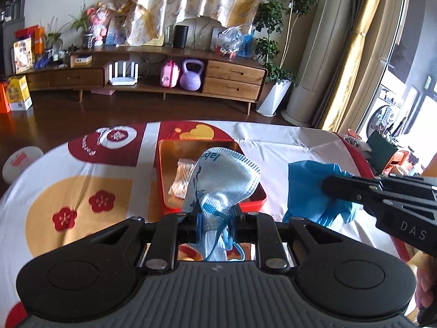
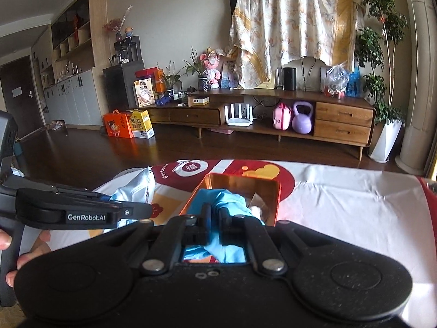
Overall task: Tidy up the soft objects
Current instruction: 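Carry the face mask and blue glove with both tools over the red tin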
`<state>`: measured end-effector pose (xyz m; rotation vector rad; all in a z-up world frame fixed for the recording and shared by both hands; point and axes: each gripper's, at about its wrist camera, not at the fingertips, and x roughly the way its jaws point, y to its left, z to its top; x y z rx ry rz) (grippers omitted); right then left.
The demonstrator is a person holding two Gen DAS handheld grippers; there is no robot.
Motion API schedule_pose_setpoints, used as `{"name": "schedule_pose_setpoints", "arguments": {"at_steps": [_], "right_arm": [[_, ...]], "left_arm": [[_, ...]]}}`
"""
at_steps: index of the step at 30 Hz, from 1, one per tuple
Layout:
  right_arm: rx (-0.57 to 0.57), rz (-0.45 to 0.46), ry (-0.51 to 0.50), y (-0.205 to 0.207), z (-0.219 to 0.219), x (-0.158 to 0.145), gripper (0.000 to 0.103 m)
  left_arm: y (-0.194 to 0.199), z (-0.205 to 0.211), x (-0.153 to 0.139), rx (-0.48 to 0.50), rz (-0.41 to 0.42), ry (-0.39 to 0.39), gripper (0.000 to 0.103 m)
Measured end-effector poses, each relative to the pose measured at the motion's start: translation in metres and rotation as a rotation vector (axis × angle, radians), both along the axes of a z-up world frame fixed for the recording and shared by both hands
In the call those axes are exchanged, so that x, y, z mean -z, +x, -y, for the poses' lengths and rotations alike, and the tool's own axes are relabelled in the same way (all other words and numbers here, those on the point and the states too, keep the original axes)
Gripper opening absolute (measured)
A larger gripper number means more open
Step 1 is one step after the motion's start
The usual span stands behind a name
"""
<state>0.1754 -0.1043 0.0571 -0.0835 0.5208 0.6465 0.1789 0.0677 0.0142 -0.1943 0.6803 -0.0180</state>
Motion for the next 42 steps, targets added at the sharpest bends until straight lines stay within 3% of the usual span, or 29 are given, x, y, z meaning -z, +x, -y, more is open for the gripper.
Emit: {"name": "schedule_pose_setpoints", "arguments": {"at_steps": [10,18,27,42], "right_arm": [[-0.003,0.022,-0.025,0.028,-0.014,-0.002,0.006],[-0.011,0.031,-0.046,0.054,-0.027,0.002,0.005],[-0.029,0.030,-0.076,0.084,-0.045,0.013,0.005],[-0.033,-0.052,-0.114,0.124,-0.058,0.065,0.005]], "left_arm": [[0.037,-0.004,-0.008,0.009,0.009,0.054,0.019],[0.075,-0.011,-0.006,0.026,0.010,0.049,0.019],[0.119,-0.023,0.014,-0.002,-0.027,0.037,0.019],[0.181,-0.025,0.060,-0.007,-0.098,0.045,0.019]]}}
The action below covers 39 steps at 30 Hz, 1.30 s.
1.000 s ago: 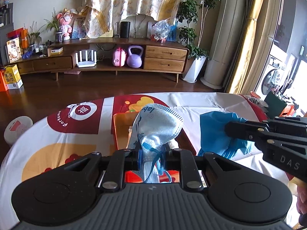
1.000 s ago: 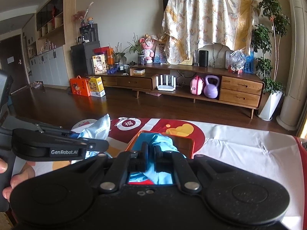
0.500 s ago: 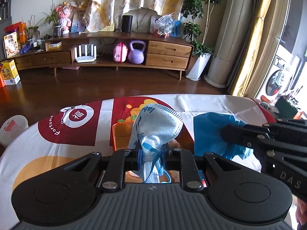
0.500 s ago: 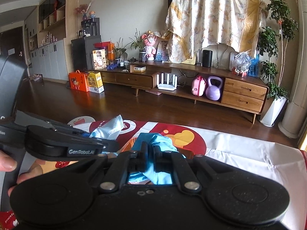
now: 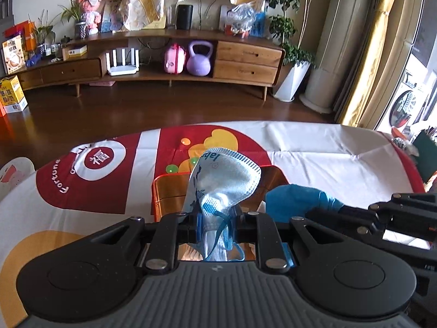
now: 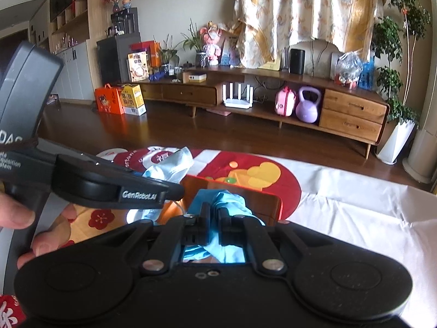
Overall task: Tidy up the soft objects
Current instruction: 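Carry the face mask and blue glove with both tools over the red tin, then lower the mask and glove into the red tin and open both tools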
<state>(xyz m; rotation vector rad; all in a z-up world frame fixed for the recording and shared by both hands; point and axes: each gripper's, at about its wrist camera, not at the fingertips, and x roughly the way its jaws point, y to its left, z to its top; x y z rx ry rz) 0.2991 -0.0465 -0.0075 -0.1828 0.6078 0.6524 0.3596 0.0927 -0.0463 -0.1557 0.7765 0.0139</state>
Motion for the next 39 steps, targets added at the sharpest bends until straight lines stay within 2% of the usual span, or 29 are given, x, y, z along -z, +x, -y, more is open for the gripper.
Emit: {"name": "schedule_pose_setpoints", "arguments": {"at_steps": [16,25,30,35,39], "right_arm": [[-0.011,-0.097,-0.006,0.016,-0.010,0.042,0.006],[0.002,-0.141,-0.012,0.018,-0.010,0.055,0.009],[0.017,-0.168,0.000,0.020,-0.006,0.055,0.017],[0.028,-0.198,0.007,0.021,-0.003,0.053,0.038],[0.029,-0.211,-0.005,0.018,-0.002,0.051,0.043]], "left_arm": [[0.035,0.009,0.050,0.016,-0.080,0.023,0.019],[0.042,0.012,0.063,0.029,-0.103,0.027,0.019],[0.041,0.013,0.063,0.024,-0.093,0.027,0.019],[0.039,0.013,0.059,0.020,-0.087,0.040,0.019],[0.035,0.012,0.057,0.018,-0.088,0.036,0.025]]}}
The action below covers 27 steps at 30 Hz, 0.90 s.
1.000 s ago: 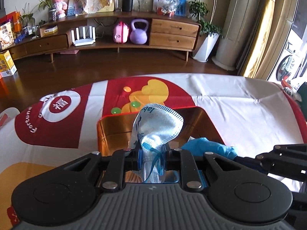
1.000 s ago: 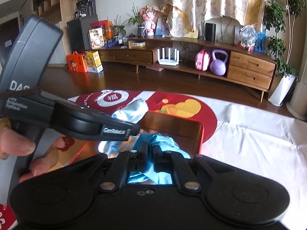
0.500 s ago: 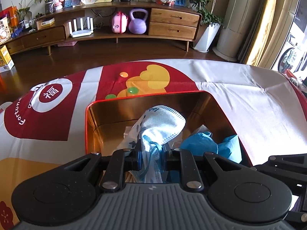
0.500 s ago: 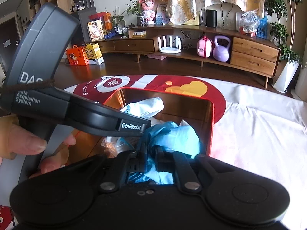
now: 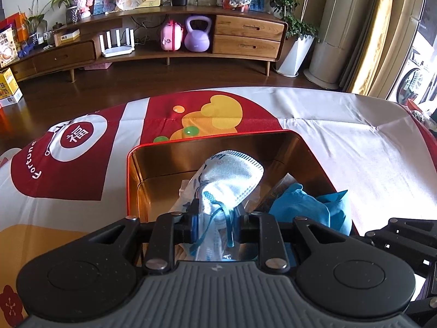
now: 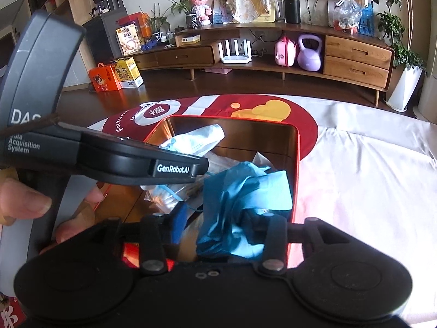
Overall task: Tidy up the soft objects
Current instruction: 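Lower the mask and glove into the red tin and open both tools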
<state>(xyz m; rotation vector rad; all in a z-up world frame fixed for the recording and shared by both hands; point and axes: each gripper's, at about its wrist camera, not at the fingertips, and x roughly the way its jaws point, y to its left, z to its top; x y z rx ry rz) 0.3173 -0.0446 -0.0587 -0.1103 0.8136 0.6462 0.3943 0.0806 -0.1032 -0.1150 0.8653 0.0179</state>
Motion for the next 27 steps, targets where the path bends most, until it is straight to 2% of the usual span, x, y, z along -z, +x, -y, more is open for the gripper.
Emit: {"name": "schedule_pose_setpoints", "arguments": {"at_steps": [3,9,12,13,20,27], "right_arm": [[0.002,-0.002,-0.018,-0.004,0.000,-0.002,0.047],[-0.003,0.014,-0.032,-0.011,0.003,-0.006,0.065],[-0.005,0.007,-0.023,-0.011,0.006,-0.008,0.076],[-0.004,0.010,-0.023,-0.012,0.007,-0.009,0.079],[0.012,0.021,0.012,-0.015,0.019,-0.018,0.091],[0.016,0.054,0.018,-0.030,0.024,-0.032,0.096]], "left_arm": [[-0.004,-0.001,-0.002,0.004,0.002,-0.003,0.026],[-0.009,-0.001,-0.007,0.003,0.001,-0.002,0.033],[-0.013,0.000,-0.010,0.003,0.023,0.007,0.069],[-0.015,0.001,-0.012,-0.001,0.036,0.012,0.071],[-0.021,0.000,-0.019,0.001,0.053,0.001,0.071],[-0.036,0.001,-0.032,-0.003,0.070,-0.002,0.071]]}}
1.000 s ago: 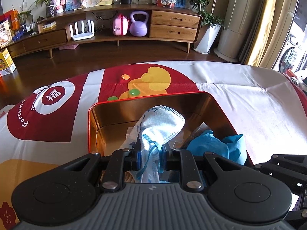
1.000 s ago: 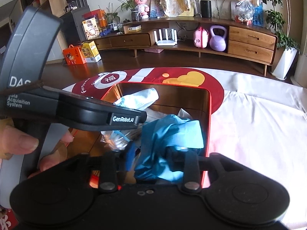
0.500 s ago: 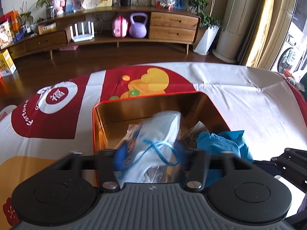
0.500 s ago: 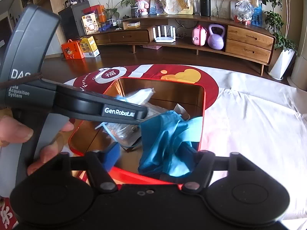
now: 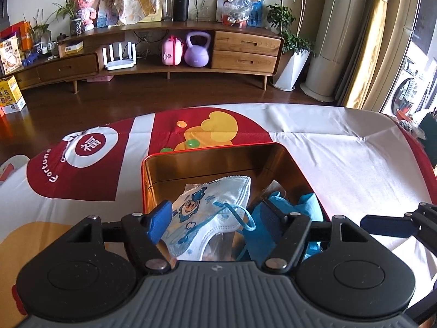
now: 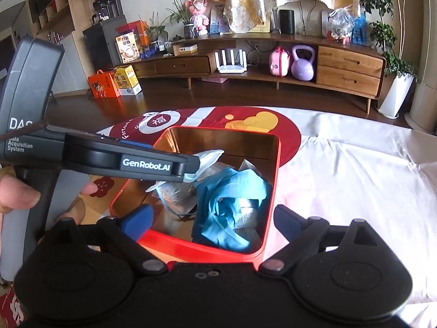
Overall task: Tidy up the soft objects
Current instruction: 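Lower the mask and glove into the red tin and open both tools, then lift both tools out of the tin and move toward the yellow toy and tissues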
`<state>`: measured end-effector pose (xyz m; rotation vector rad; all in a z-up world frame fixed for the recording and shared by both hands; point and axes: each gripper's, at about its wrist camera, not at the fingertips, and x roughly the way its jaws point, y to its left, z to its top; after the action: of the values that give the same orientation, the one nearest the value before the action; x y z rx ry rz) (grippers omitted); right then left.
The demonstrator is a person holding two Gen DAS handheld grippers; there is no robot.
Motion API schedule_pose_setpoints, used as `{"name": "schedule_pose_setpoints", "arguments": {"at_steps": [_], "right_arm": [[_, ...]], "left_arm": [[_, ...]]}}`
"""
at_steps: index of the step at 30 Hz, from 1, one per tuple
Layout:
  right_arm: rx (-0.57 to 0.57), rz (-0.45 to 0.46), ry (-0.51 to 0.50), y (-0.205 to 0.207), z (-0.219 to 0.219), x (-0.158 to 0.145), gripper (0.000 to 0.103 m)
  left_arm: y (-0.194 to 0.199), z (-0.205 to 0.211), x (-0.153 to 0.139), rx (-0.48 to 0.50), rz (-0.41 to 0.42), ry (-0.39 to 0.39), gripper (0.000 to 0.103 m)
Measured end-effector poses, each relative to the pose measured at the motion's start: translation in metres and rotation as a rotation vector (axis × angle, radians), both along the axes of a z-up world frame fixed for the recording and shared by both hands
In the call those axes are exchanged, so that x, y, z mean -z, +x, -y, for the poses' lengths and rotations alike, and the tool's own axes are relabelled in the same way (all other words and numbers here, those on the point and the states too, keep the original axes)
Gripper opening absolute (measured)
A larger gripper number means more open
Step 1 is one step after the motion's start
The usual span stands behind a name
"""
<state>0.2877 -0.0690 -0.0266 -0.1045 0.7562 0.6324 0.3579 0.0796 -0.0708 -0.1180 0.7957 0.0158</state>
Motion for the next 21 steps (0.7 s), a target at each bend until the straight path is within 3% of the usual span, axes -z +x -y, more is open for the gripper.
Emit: {"name": "schedule_pose_setpoints", "arguments": {"at_steps": [12,21], "right_arm": [[0.004,0.048,0.022,-0.041,0.017,-0.034,0.102],[0.026,0.068,0.050,-0.072,0.036,-0.051,0.102]], "left_arm": [[-0.051,0.011,-0.043,0.022,0.060,-0.010,0.071],[-0.098,0.020,-0.070,0.028,0.121,-0.010,0.079]]}}
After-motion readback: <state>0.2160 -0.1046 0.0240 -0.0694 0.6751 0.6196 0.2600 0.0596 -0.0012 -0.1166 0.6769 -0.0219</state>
